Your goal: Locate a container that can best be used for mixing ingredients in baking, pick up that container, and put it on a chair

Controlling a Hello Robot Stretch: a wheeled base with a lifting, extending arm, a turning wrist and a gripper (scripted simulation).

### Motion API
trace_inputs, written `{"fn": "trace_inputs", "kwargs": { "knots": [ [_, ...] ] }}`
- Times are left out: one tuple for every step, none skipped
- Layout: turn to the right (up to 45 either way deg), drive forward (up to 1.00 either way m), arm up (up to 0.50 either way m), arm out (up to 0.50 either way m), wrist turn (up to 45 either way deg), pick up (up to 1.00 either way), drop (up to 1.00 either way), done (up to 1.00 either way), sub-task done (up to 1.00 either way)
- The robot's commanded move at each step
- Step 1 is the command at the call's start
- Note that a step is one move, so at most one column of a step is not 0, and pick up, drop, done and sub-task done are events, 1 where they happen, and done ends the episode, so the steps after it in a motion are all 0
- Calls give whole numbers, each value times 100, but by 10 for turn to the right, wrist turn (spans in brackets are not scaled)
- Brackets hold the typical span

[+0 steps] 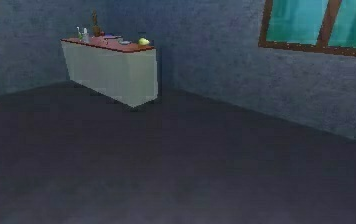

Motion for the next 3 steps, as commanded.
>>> {"fn": "trace_inputs", "kwargs": {
  "knots": [
    [450, 0, 0, 0, 0, 0, 0, 0, 0],
    [450, 0, 0, 0, 0, 0, 0, 0, 0],
    [450, 0, 0, 0, 0, 0, 0, 0, 0]
  ]
}}
